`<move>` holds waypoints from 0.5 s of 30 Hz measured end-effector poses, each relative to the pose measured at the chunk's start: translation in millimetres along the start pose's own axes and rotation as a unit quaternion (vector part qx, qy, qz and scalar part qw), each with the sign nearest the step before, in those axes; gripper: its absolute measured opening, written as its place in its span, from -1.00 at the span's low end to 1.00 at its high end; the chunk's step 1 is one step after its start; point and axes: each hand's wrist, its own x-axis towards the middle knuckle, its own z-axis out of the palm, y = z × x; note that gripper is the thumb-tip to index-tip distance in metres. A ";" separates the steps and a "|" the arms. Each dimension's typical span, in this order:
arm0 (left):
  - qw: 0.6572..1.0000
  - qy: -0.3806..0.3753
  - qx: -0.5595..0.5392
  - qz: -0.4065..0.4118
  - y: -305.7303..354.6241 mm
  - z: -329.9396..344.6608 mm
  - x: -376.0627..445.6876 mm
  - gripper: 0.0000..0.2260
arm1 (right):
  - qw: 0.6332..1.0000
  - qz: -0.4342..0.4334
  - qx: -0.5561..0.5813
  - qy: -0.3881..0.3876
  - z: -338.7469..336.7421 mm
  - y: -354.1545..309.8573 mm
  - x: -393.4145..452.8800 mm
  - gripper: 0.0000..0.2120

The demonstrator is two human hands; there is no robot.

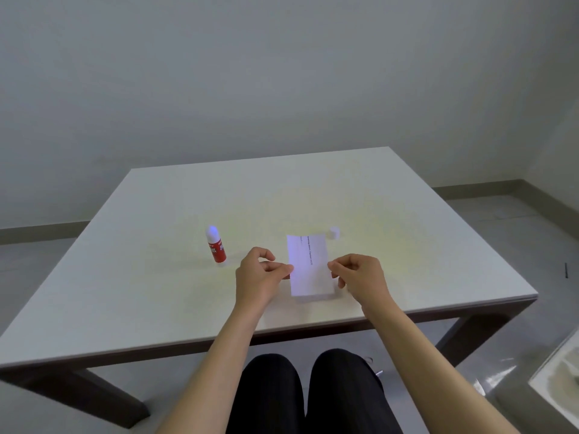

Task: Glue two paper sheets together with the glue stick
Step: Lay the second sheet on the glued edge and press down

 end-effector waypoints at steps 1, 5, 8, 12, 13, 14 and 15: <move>1.000 -0.001 0.011 -0.001 -0.2 2.2 0.8 -0.72 | 1.000 -0.001 -0.017 0.002 -0.1 2.0 1.9 -0.81; 0.999 -0.003 0.049 -0.001 -4.1 5.9 4.5 -0.73 | 0.998 -0.001 -0.059 0.008 0.9 7.4 9.5 -0.78; 0.998 -0.008 0.066 -0.004 -10.2 5.8 5.0 -0.73 | 0.997 -0.005 -0.076 0.002 1.8 10.5 13.3 -0.78; 0.997 -0.005 0.070 -0.012 -14.7 8.0 6.0 -0.73 | 0.993 -0.028 -0.115 0.000 4.0 13.3 14.8 -0.85; 0.997 -0.004 0.074 -0.012 -15.3 8.6 6.6 -0.73 | 0.992 -0.034 -0.124 0.002 4.5 14.3 14.8 -0.85; 0.997 -0.004 0.078 -0.010 -15.8 9.4 7.2 -0.73 | 0.991 -0.039 -0.130 0.004 4.7 15.1 14.9 -0.85; 0.997 -0.004 0.080 -0.010 -16.3 10.0 7.8 -0.72 | 0.990 -0.043 -0.134 0.005 4.8 15.9 14.9 -0.85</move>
